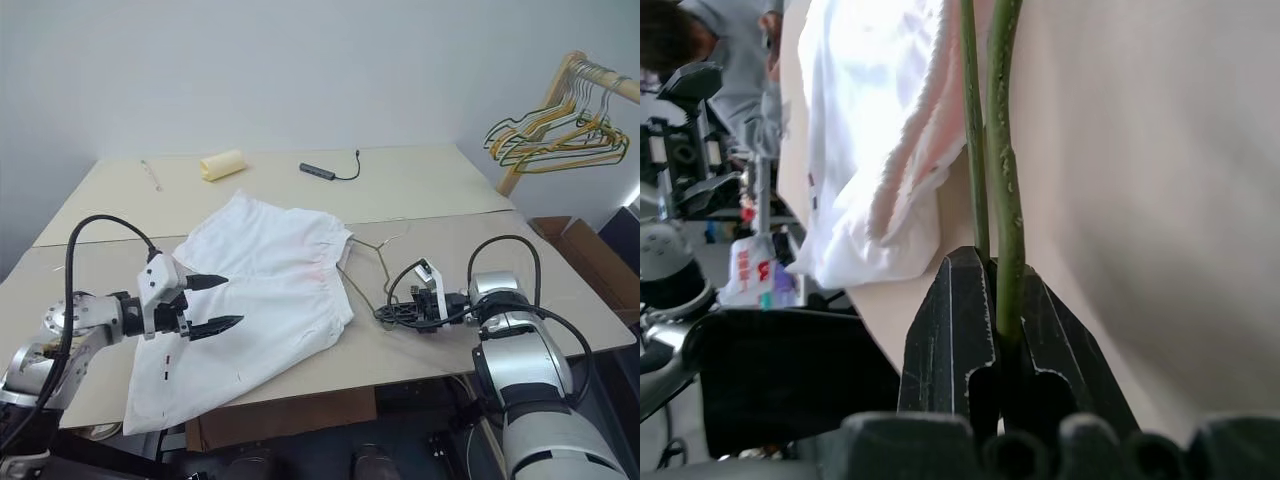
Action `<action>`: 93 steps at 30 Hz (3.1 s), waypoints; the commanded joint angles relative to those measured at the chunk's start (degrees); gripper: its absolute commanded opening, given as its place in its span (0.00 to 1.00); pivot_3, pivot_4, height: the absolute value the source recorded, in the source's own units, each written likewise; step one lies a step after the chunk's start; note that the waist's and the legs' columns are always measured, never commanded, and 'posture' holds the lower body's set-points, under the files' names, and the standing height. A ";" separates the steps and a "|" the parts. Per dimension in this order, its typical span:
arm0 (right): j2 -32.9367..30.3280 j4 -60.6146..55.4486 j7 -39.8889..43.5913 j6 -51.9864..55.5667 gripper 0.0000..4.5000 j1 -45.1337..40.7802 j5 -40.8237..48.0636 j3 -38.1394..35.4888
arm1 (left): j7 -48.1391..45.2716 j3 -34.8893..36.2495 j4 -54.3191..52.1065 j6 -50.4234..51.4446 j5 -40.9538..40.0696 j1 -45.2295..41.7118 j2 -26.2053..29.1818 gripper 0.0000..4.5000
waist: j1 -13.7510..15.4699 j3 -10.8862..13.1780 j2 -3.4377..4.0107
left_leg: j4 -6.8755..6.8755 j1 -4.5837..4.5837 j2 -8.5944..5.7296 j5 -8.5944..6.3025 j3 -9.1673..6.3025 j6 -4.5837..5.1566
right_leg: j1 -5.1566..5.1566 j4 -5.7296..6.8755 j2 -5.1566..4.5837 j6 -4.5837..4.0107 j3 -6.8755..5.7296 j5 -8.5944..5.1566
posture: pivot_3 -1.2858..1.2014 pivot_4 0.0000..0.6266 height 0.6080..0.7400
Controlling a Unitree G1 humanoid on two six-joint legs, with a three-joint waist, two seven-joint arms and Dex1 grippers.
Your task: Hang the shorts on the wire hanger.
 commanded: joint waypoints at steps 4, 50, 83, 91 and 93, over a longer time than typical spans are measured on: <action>-2.12 -2.69 -1.31 -6.41 0.00 -0.97 -0.10 -4.90 | 0.02 0.69 -0.32 -0.97 0.37 -0.98 -0.14 1.00 | -0.07 0.00 0.01 | -0.01 0.00 0.00 0.00 0.00 0.00 | 0.00 -0.01 0.00 0.00 0.00 0.00 | 0.55 0.00 1.00; 2.10 -54.27 -6.03 -26.16 0.00 0.77 -9.63 13.51 | -35.26 -21.76 47.42 -17.84 2.94 -51.36 10.11 0.86 | -1.17 0.04 0.06 | 0.15 -0.55 0.02 -0.02 -0.04 0.04 | -0.42 0.03 0.02 0.05 -0.09 -0.03 | 0.54 0.00 1.00; -1.59 -60.15 -20.52 -23.92 0.93 5.93 -7.50 1.54 | -35.26 -19.62 58.05 -26.94 10.45 -53.20 7.48 0.00 | -1.54 0.04 0.06 | 0.38 -0.54 0.02 -0.01 -0.03 0.04 | -0.50 0.46 0.01 0.01 -0.06 -0.07 | 0.52 0.00 1.00; -2.87 -72.83 -22.81 -7.51 0.93 16.70 3.62 -6.23 | -35.26 -16.67 60.51 -27.93 12.86 -54.75 6.79 0.00 | -1.42 0.03 0.04 | 0.38 -0.56 0.02 -0.02 -0.07 0.06 | -0.49 0.45 0.00 0.01 -0.09 -0.10 | 0.52 0.00 1.00; -0.76 -73.28 -24.65 -4.66 0.93 19.18 4.52 -4.39 | -35.26 -16.29 60.57 -28.17 13.28 -54.60 6.60 0.00 | -1.57 0.03 0.04 | 0.38 -0.54 0.02 -0.02 -0.05 0.06 | -0.47 0.47 -0.01 0.01 -0.08 -0.10 | 0.53 0.00 1.00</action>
